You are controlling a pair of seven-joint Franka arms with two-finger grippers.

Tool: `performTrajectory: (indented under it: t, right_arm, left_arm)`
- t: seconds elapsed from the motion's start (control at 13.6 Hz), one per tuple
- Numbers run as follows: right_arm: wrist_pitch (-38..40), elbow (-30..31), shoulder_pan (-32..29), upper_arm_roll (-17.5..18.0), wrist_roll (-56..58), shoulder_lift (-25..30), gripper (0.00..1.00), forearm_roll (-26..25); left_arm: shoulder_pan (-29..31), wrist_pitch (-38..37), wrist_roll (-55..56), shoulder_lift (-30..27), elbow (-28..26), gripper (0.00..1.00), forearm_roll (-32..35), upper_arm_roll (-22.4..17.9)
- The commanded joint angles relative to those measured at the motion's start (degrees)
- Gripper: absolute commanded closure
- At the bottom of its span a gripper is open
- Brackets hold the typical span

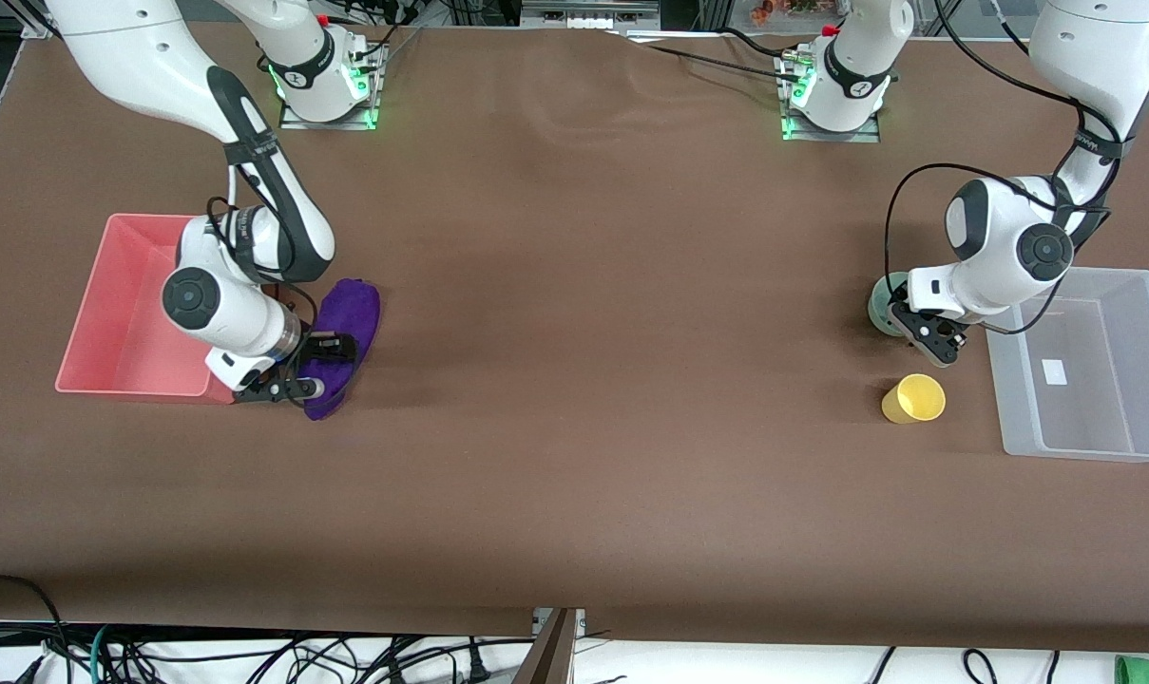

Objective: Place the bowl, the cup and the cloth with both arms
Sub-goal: 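Grasp the purple cloth with the right gripper while the left gripper grasps the bowl, then lower the cloth into the pink bin while the left gripper places the bowl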

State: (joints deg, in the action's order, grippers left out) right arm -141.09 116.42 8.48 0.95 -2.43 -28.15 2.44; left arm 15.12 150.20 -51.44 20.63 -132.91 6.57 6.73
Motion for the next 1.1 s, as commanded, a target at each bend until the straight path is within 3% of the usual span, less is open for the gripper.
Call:
performTrajectory:
  t: [0.0, 0.07, 0.15, 0.22, 0.37, 0.66, 0.81, 1.03]
  right_arm:
    - [-2.3, 2.8, -0.2, 0.5, -0.6, 0.6, 0.29, 0.7]
    - [-1.9, 2.8, -0.2, 0.5, -0.6, 0.4, 0.71, 0.7]
    - [-1.5, 2.8, 0.0, 1.1, -0.6, 0.3, 0.96, 0.7]
    - [-1.3, 2.7, 0.0, 1.2, -0.5, 0.2, 1.0, 0.7]
    - [-1.3, 2.6, 0.0, 1.2, -0.5, 0.1, 1.0, 0.7]
    - [2.7, -0.1, -0.1, 1.3, -0.4, 1.0, 1.0, 0.7]
    - [10.8, -4.0, -0.6, 1.0, 0.1, 2.8, 1.0, 0.6]
    - [31.8, -15.9, -1.3, -2.0, 4.7, 4.6, 1.0, -0.3]
  left_arm:
    - [0.9, 0.1, -1.6, -0.4, 0.4, 1.0, 0.9, 0.5]
    - [0.9, -0.1, -1.6, -0.3, 0.5, 1.0, 0.8, 0.6]
    - [0.9, -0.6, -1.5, -0.9, 0.7, 1.0, 0.8, 0.6]
    - [0.9, -2.4, -1.5, -2.2, 1.2, 1.0, 0.8, 0.7]
    - [0.9, -12.9, -1.6, -5.8, 5.3, 1.0, 0.5, 0.8]
    - [1.6, -34.3, -3.6, -6.0, 21.5, 1.0, 0.5, 0.2]
    - [6.1, -36.7, -5.2, -3.6, 28.5, 1.0, 0.7, 0.2]
    - [11.6, -36.5, -6.6, 2.9, 37.8, 1.0, 1.1, 0.0]
